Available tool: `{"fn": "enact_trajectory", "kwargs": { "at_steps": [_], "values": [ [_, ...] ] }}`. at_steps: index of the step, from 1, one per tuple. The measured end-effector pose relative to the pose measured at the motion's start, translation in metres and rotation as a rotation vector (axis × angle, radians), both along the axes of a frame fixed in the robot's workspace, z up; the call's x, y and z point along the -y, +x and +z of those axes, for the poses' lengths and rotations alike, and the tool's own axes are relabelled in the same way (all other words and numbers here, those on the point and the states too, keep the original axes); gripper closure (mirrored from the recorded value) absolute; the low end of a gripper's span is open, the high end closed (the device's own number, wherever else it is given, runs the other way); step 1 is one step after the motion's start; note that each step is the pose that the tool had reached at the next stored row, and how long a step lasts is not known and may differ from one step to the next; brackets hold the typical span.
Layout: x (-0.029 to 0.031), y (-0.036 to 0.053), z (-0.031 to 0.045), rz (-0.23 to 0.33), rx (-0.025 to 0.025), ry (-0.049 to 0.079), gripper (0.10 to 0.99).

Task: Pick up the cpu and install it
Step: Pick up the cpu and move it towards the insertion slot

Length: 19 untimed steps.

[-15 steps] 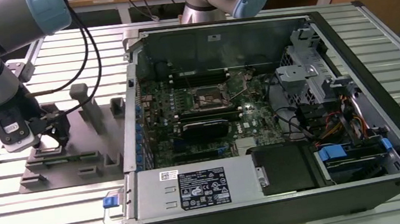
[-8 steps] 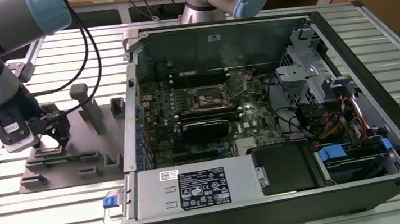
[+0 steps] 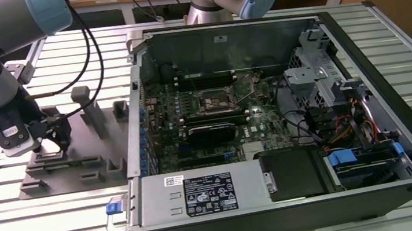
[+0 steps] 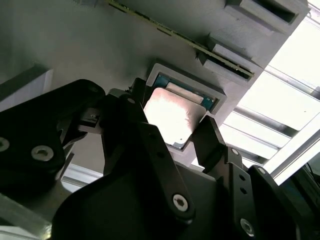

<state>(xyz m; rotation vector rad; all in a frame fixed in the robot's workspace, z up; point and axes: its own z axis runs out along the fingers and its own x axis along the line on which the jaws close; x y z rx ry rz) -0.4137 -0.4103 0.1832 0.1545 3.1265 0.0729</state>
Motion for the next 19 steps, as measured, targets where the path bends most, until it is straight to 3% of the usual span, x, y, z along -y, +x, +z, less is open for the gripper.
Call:
{"fn": "enact_trajectory", "kwargs": {
  "at_steps": [9,19],
  "values": [
    [-0.0001,0.0,0.0026,0.0,0.0003,0.0,0.439],
    [0.0,-0.0039,0.0004,0.0,0.0001,0.003,0.439]
  ]
}}
